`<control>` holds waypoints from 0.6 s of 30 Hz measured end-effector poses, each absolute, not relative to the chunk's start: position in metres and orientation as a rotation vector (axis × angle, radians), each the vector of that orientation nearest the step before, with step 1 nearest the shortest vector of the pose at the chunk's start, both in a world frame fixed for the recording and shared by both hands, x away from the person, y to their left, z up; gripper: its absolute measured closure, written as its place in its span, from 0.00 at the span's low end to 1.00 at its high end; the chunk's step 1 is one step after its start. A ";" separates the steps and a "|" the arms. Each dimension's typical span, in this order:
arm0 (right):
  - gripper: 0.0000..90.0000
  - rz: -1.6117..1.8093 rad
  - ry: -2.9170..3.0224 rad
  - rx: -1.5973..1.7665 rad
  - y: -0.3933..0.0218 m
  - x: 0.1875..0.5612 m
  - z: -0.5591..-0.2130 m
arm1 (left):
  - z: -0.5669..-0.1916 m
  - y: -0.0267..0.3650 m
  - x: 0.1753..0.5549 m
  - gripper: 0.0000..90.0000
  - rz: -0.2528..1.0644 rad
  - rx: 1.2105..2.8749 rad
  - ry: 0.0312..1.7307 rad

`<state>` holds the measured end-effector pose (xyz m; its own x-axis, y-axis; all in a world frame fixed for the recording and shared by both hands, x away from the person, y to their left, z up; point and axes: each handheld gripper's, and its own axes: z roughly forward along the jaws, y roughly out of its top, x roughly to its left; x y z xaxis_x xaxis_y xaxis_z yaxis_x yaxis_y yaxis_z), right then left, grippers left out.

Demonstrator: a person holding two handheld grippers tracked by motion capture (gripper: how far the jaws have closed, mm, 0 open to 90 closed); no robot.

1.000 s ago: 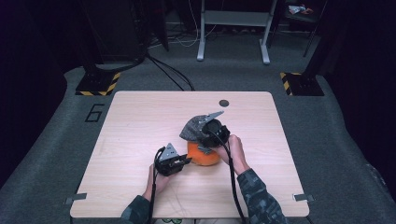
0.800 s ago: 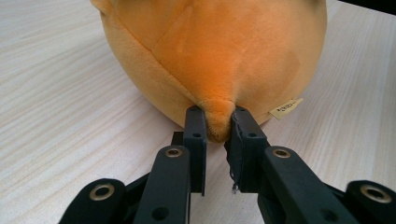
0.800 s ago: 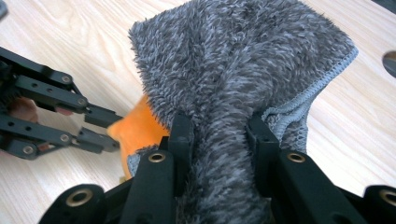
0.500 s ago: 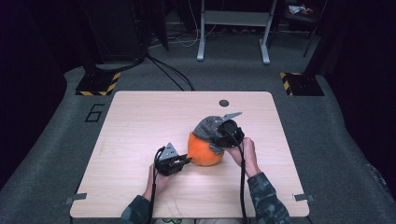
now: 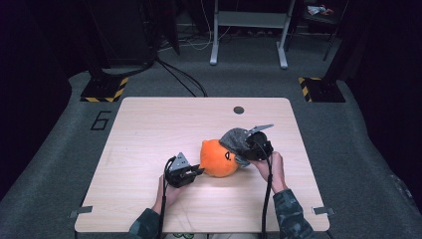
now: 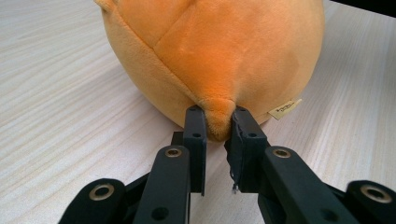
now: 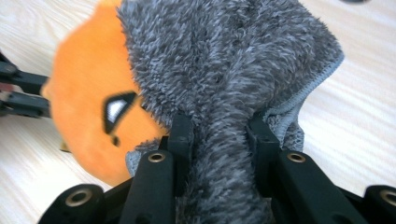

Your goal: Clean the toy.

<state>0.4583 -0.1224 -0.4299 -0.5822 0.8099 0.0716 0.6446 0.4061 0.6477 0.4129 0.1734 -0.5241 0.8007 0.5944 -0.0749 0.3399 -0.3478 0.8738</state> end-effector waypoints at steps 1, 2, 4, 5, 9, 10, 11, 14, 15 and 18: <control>0.76 0.930 2.407 1.287 -0.125 0.459 -0.433 | -0.524 0.174 0.413 0.87 0.315 1.968 0.699; 0.76 0.923 2.408 1.301 -0.127 0.459 -0.435 | -0.524 0.174 0.413 0.87 0.318 1.969 0.696; 0.76 0.900 2.403 1.329 -0.131 0.460 -0.441 | -0.524 0.174 0.413 0.87 0.317 1.969 0.696; 0.76 0.882 2.404 1.340 -0.134 0.461 -0.445 | -0.524 0.174 0.413 0.87 0.317 1.969 0.697; 0.76 0.876 2.392 1.380 -0.143 0.463 -0.449 | -0.524 0.173 0.413 0.87 0.313 1.966 0.700; 0.76 0.888 2.379 1.382 -0.144 0.462 -0.447 | -0.524 0.174 0.413 0.87 0.315 1.967 0.699; 0.76 0.893 2.373 1.374 -0.144 0.462 -0.444 | -0.524 0.174 0.413 0.87 0.315 1.967 0.699; 0.76 0.919 2.357 1.334 -0.141 0.460 -0.430 | -0.524 0.173 0.413 0.87 0.318 1.965 0.699; 0.76 0.930 2.348 1.318 -0.138 0.459 -0.425 | -0.524 0.173 0.413 0.87 0.317 1.966 0.698; 0.76 0.944 2.358 1.249 -0.125 0.459 -0.410 | -0.524 0.174 0.413 0.87 0.317 1.966 0.699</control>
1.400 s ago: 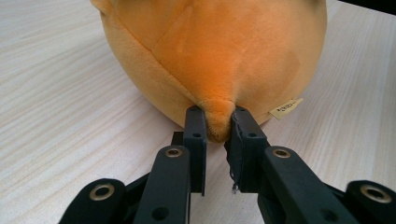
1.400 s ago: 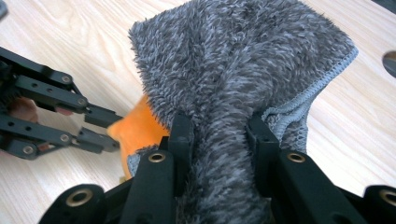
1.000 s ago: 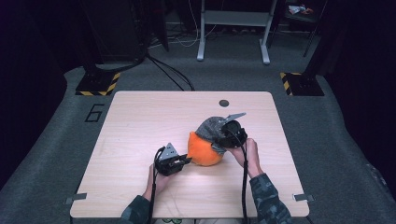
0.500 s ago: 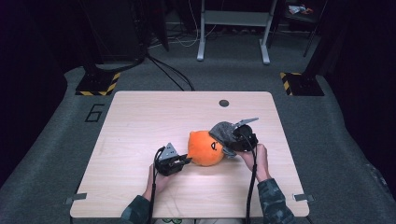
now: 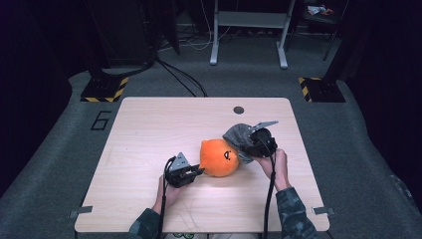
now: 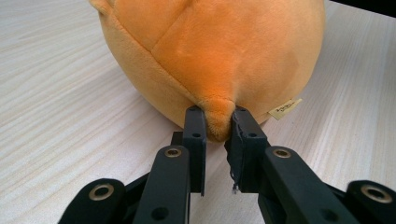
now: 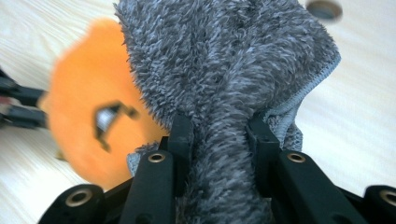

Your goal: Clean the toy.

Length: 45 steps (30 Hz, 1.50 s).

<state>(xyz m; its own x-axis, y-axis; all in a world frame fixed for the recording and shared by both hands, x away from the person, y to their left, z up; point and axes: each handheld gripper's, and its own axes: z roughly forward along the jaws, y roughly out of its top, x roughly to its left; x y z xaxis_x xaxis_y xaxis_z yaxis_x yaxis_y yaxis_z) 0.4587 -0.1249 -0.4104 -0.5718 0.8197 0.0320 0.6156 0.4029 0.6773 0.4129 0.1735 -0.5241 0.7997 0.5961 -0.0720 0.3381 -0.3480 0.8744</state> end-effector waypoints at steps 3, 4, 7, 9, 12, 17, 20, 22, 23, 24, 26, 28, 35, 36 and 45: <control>0.76 0.951 2.385 1.190 -0.107 0.459 -0.399 | -0.524 0.174 0.413 0.87 0.316 1.967 0.699; 0.76 0.946 2.399 1.170 -0.100 0.459 -0.396 | -0.524 0.174 0.413 0.87 0.317 1.965 0.700; 0.76 0.914 2.447 1.088 -0.079 0.460 -0.391 | -0.524 0.174 0.413 0.87 0.317 1.965 0.699; 0.76 0.902 2.471 1.050 -0.066 0.460 -0.390 | -0.524 0.174 0.413 0.87 0.317 1.965 0.699; 0.76 0.878 2.498 1.007 -0.051 0.461 -0.391 | -0.524 0.174 0.413 0.87 0.317 1.965 0.699; 0.76 0.854 2.534 0.972 -0.038 0.461 -0.396 | -0.524 0.174 0.413 0.87 0.317 1.966 0.699; 0.76 0.833 2.544 0.973 -0.034 0.461 -0.401 | -0.524 0.174 0.413 0.87 0.316 1.967 0.699; 0.76 0.825 2.544 0.965 -0.035 0.462 -0.402 | -0.524 0.173 0.413 0.87 0.317 1.964 0.700; 0.76 0.828 2.541 0.977 -0.035 0.461 -0.402 | -0.524 0.173 0.413 0.87 0.317 1.963 0.700; 0.76 0.827 2.537 0.974 -0.036 0.461 -0.401 | -0.524 0.173 0.413 0.87 0.317 1.962 0.699; 0.76 0.830 2.539 0.981 -0.039 0.461 -0.401 | -0.524 0.173 0.413 0.87 0.318 1.963 0.699; 0.75 0.835 2.532 0.994 -0.043 0.460 -0.401 | -0.524 0.173 0.413 0.87 0.318 1.962 0.699; 0.75 0.848 2.507 1.042 -0.060 0.459 -0.403 | -0.524 0.173 0.413 0.87 0.318 1.962 0.700; 0.75 0.851 2.510 1.051 -0.064 0.458 -0.403 | -0.524 0.173 0.413 0.87 0.318 1.961 0.700; 0.75 0.899 2.470 1.158 -0.095 0.457 -0.412 | -0.524 0.173 0.413 0.87 0.317 1.962 0.698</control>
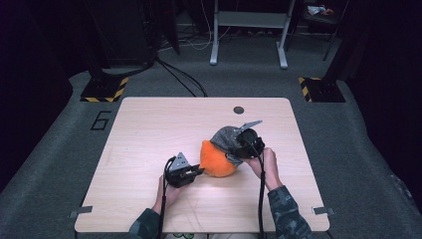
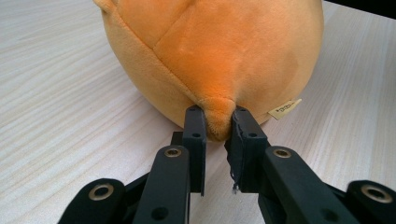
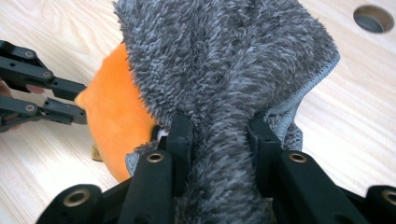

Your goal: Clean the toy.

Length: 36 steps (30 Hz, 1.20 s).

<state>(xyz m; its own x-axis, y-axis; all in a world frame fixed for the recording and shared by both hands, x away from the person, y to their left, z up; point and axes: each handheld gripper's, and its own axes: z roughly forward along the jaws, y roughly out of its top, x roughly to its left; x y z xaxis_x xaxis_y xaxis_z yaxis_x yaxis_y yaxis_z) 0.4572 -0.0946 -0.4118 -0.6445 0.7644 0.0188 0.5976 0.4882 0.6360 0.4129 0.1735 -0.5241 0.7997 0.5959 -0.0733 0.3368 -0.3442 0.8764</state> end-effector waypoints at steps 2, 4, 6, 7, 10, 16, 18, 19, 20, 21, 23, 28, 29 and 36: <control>0.75 0.903 2.461 1.180 -0.100 0.457 -0.415 | -0.524 0.174 0.413 0.87 0.317 1.962 0.697; 0.75 0.909 2.457 1.200 -0.106 0.457 -0.417 | -0.524 0.174 0.413 0.87 0.318 1.961 0.698; 0.75 0.901 2.445 1.219 -0.111 0.457 -0.420 | -0.524 0.174 0.413 0.87 0.318 1.961 0.697; 0.75 0.908 2.442 1.235 -0.113 0.457 -0.421 | -0.524 0.174 0.413 0.87 0.318 1.962 0.697; 0.75 0.903 2.430 1.259 -0.119 0.456 -0.426 | -0.524 0.174 0.413 0.87 0.319 1.961 0.696; 0.75 0.842 2.422 1.327 -0.131 0.457 -0.442 | -0.524 0.174 0.413 0.87 0.325 1.961 0.695; 0.75 0.811 2.424 1.345 -0.135 0.458 -0.448 | -0.524 0.174 0.412 0.87 0.322 1.958 0.697; 0.75 0.807 2.420 1.358 -0.137 0.459 -0.450 | -0.524 0.174 0.412 0.87 0.325 1.952 0.695; 0.75 0.807 2.410 1.364 -0.139 0.459 -0.452 | -0.524 0.174 0.412 0.87 0.329 1.951 0.693; 0.75 0.812 2.402 1.373 -0.141 0.458 -0.452 | -0.524 0.173 0.412 0.87 0.344 1.946 0.691; 0.75 0.818 2.386 1.365 -0.142 0.456 -0.448 | -0.524 0.173 0.412 0.87 0.347 1.943 0.688; 0.75 0.889 2.342 1.295 -0.134 0.445 -0.428 | -0.524 0.173 0.412 0.87 0.355 1.936 0.676; 0.75 0.901 2.335 1.276 -0.130 0.442 -0.424 | -0.523 0.173 0.412 0.86 0.351 1.941 0.672; 0.75 0.910 2.396 1.145 -0.098 0.433 -0.418 | -0.521 0.172 0.412 0.85 0.365 1.929 0.668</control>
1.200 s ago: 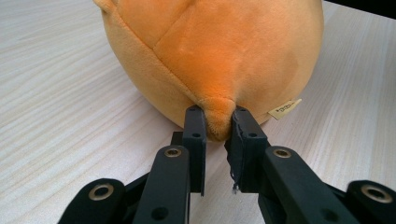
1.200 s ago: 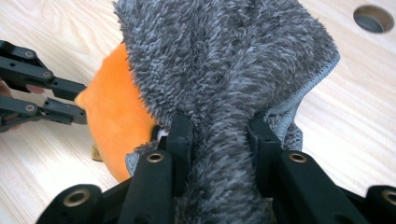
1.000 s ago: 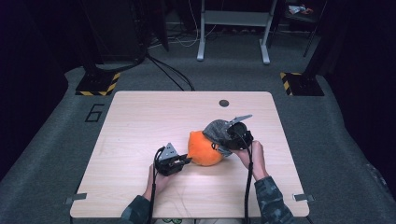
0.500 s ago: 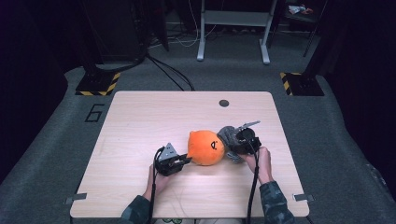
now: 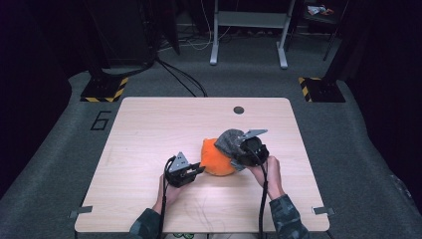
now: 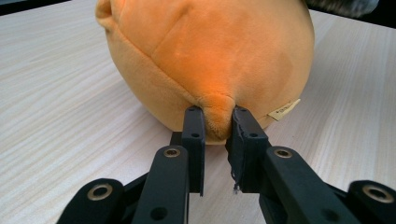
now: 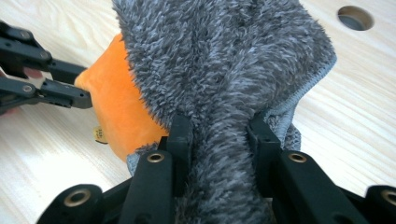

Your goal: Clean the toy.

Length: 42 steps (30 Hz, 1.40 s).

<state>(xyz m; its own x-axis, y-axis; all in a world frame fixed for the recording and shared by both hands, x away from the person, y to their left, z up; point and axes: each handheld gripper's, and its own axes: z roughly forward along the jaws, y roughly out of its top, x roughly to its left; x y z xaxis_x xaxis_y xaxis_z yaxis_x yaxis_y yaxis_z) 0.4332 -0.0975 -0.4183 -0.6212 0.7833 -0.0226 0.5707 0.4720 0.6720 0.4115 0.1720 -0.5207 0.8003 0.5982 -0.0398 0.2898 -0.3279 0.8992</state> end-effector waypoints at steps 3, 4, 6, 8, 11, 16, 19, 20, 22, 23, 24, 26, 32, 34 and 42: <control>0.75 0.900 2.387 1.161 -0.094 0.439 -0.421 | -0.520 0.174 0.412 0.76 0.378 1.913 0.688; 0.75 0.898 2.380 1.171 -0.095 0.442 -0.422 | -0.520 0.175 0.412 0.71 0.380 1.907 0.699; 0.75 0.894 2.380 1.194 -0.095 0.446 -0.422 | -0.520 0.175 0.412 0.62 0.382 1.897 0.716; 0.75 0.885 2.382 1.205 -0.096 0.450 -0.423 | -0.520 0.174 0.412 0.57 0.384 1.917 0.718; 0.75 0.860 2.379 1.209 -0.097 0.455 -0.425 | -0.521 0.169 0.414 0.52 0.391 1.933 0.719; 0.75 0.860 2.386 1.242 -0.101 0.464 -0.427 | -0.520 0.163 0.420 0.51 0.401 1.977 0.705; 0.75 0.856 2.394 1.245 -0.102 0.467 -0.427 | -0.519 0.160 0.424 0.53 0.378 1.979 0.714; 0.75 0.858 2.393 1.248 -0.102 0.468 -0.427 | -0.519 0.159 0.425 0.57 0.376 1.972 0.709; 0.75 0.862 2.389 1.255 -0.102 0.468 -0.428 | -0.519 0.155 0.426 0.63 0.381 1.975 0.695; 0.75 0.869 2.383 1.252 -0.102 0.468 -0.429 | -0.518 0.154 0.427 0.67 0.382 1.977 0.688; 0.75 0.858 2.386 1.255 -0.103 0.468 -0.428 | -0.519 0.154 0.427 0.70 0.387 1.977 0.684; 0.75 0.871 2.380 1.251 -0.104 0.468 -0.429 | -0.519 0.154 0.427 0.78 0.382 1.970 0.679; 0.75 0.894 2.347 1.259 -0.106 0.462 -0.424 | -0.517 0.154 0.425 0.90 0.384 1.962 0.683; 0.75 0.902 2.326 1.247 -0.105 0.459 -0.419 | -0.515 0.154 0.424 0.91 0.391 1.963 0.678; 0.75 0.923 2.341 1.106 -0.085 0.445 -0.397 | -0.511 0.155 0.424 0.92 0.358 1.931 0.694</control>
<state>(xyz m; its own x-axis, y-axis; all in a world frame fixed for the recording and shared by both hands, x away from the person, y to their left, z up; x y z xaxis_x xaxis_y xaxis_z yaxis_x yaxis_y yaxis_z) 0.4445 -0.0846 -0.3967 -0.6124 0.7878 -0.0661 0.5307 0.4717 0.7042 0.4237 0.1549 -0.5107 0.7904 0.6103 -0.0532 0.3108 -0.3246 0.8933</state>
